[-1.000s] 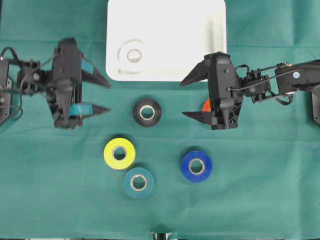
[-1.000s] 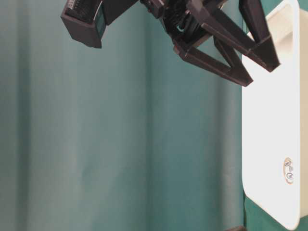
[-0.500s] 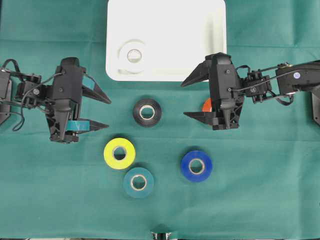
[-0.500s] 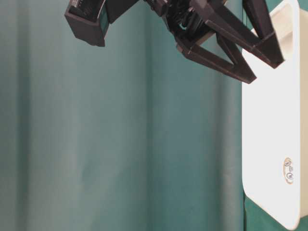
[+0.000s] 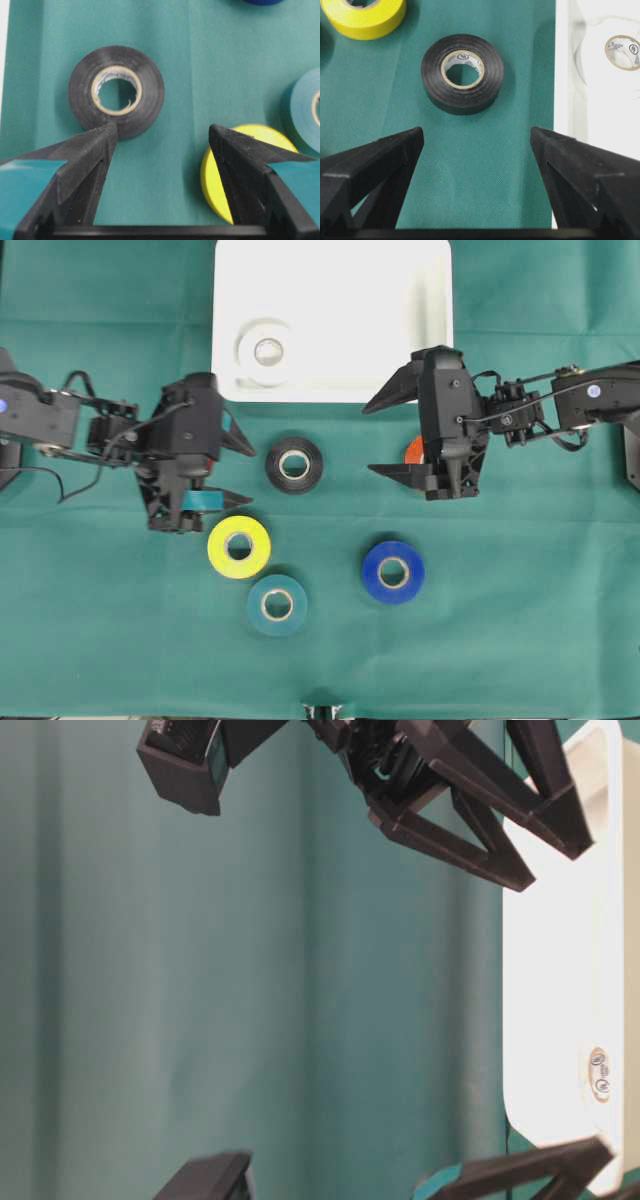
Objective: Put the tape alternately from left to right into the white case.
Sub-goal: 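Move the left gripper over the black roll, lower and grip its hole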
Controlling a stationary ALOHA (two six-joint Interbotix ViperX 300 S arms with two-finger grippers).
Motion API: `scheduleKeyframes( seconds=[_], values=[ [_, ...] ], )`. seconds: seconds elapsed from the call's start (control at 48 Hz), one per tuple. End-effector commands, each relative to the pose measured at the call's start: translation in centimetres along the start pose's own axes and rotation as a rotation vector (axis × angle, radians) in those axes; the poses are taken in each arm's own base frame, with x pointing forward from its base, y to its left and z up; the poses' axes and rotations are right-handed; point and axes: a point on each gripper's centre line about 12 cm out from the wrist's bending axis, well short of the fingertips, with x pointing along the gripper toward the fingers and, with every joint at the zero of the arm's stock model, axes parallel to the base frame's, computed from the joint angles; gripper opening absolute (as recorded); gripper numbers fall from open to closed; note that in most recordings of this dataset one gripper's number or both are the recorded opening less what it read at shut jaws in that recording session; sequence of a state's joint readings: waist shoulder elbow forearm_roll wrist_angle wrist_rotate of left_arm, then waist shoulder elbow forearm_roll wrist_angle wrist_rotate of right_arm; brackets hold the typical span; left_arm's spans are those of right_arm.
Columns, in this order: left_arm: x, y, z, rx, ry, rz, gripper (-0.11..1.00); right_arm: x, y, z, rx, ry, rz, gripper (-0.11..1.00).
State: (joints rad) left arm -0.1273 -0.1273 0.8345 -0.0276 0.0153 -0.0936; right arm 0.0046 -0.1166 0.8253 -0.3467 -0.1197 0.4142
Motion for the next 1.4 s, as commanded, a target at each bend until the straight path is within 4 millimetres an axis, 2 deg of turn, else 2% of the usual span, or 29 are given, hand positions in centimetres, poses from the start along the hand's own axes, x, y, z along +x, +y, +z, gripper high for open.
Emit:
scheduleKeyframes(
  seconds=[0.0,0.562,0.708,1.083,1.375],
  values=[
    [0.6,0.0,1.2,0.002,-0.020,0.001,0.76,-0.3,0.2,0.8,-0.004,-0.031,0.008,0.72],
    [4.2,0.9,1.3,-0.010,0.029,0.025,0.76,0.2,0.2,0.1,-0.003,-0.008,0.007,0.72],
    [4.5,0.9,1.5,-0.010,0.031,0.025,0.76,0.2,0.2,0.1,-0.005,-0.008,0.007,0.72],
    [5.9,0.9,0.3,-0.009,0.076,0.027,0.76,0.2,0.1,0.4,-0.003,-0.014,0.005,0.72],
    [6.3,0.9,0.7,0.009,0.071,0.026,0.77,0.2,0.0,0.4,-0.002,-0.015,0.002,0.72]
  ],
)
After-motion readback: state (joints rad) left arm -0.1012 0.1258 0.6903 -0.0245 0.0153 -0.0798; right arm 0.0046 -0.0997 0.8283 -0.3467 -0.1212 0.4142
